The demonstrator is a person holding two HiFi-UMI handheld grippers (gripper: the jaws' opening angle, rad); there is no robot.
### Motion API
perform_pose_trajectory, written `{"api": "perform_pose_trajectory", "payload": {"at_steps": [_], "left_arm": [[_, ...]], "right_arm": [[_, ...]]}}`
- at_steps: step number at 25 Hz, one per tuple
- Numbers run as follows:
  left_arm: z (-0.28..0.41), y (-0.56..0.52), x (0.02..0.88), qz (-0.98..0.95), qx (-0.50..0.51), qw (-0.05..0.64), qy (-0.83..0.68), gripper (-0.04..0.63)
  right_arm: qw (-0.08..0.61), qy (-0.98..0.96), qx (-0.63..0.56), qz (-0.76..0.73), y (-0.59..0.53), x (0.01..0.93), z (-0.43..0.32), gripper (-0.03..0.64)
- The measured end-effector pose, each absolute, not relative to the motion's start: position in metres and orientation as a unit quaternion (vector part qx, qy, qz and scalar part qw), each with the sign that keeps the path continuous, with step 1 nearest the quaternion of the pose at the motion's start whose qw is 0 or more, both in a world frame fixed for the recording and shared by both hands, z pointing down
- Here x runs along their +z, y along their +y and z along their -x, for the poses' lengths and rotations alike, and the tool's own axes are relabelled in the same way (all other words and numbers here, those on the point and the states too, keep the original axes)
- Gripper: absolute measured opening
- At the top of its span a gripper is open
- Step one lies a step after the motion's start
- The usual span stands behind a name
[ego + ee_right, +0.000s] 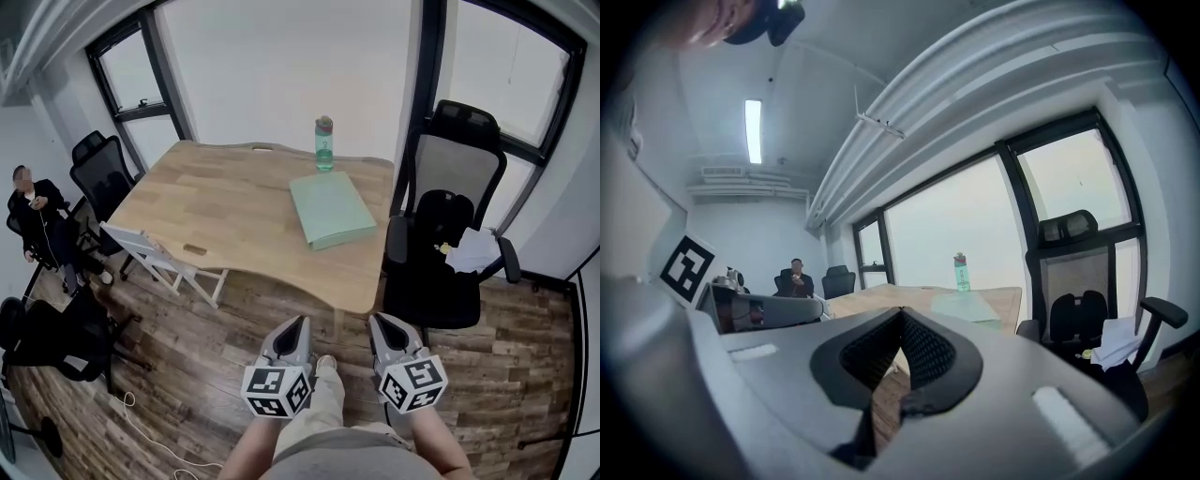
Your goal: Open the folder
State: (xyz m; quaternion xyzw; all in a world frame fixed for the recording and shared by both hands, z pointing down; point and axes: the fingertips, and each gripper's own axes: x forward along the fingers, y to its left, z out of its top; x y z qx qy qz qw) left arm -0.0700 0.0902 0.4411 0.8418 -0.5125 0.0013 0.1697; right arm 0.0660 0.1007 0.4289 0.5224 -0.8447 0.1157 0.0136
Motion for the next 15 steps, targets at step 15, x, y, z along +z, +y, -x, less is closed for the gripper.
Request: {"api": "perform_pose_trajectory", "payload": {"at_steps": [15], "left_arm": [[0.072,-0.073,0.447,-0.844,0.028,0.162,-0.51,0.005]], "right_arm": [[0.027,-0.838,0.111,-0.534,-0.062,0.42,-0.074,0.002]]}}
